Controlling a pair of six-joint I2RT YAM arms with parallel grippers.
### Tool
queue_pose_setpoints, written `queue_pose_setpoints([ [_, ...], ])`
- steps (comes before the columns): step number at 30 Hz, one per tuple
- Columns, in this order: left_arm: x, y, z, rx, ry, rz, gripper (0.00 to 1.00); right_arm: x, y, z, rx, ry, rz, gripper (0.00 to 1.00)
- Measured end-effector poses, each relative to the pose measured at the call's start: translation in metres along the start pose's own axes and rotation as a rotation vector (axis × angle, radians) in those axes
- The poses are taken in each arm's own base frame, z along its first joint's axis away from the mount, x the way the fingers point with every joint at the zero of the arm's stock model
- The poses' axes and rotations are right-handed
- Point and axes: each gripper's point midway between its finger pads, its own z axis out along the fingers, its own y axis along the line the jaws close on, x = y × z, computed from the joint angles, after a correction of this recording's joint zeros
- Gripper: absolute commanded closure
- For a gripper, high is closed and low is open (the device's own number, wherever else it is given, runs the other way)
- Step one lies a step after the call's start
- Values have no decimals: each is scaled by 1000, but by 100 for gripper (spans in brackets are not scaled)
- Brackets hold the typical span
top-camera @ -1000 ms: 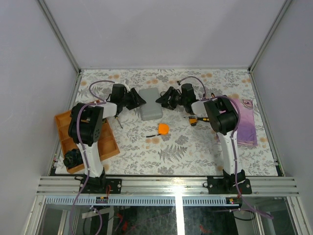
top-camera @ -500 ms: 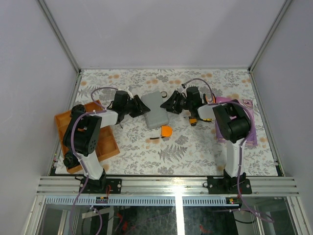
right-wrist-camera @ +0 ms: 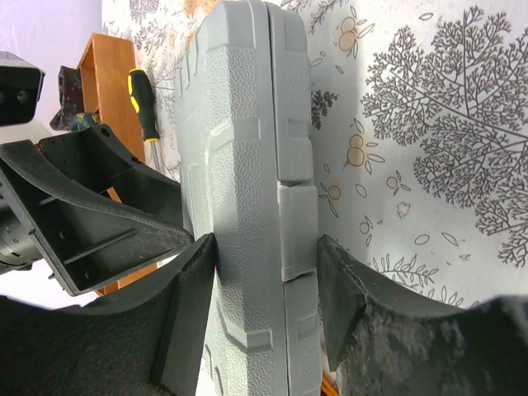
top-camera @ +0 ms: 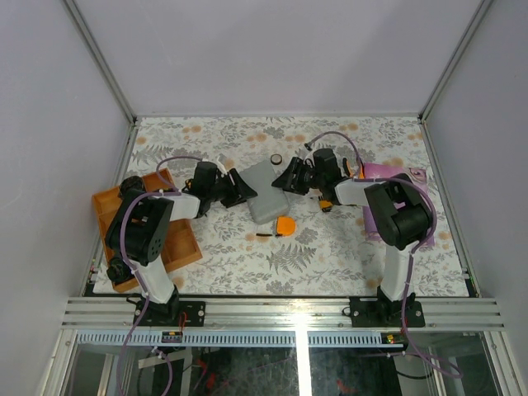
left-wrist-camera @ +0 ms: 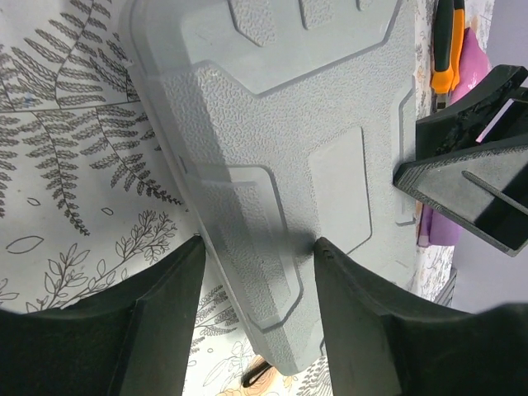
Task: Sort the tools into containers
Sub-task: Adjust the storage box at the center of the board.
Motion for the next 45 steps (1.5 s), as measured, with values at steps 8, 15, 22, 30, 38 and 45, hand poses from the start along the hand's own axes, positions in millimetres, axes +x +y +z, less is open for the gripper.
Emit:
queue_pose_setpoints([
  [8,5,0,1,8,15,-1,50,8,-1,-7,-13,-7,6,39],
  [15,3,0,4,21,-3,10,51,23,-5,-12,-24,-14,125,35],
  [22,-1,2,5,14,-28,20,53,34,-4,-4,-72,-9,249,29],
  [30,-5,2,9,28,-46,27,56,40,-1,7,-154,6,347,31],
  [38,-6,1,9,31,-50,27,55,49,2,11,-196,41,392,50],
  [45,-4,0,2,10,-37,17,42,53,7,9,-184,56,364,68],
])
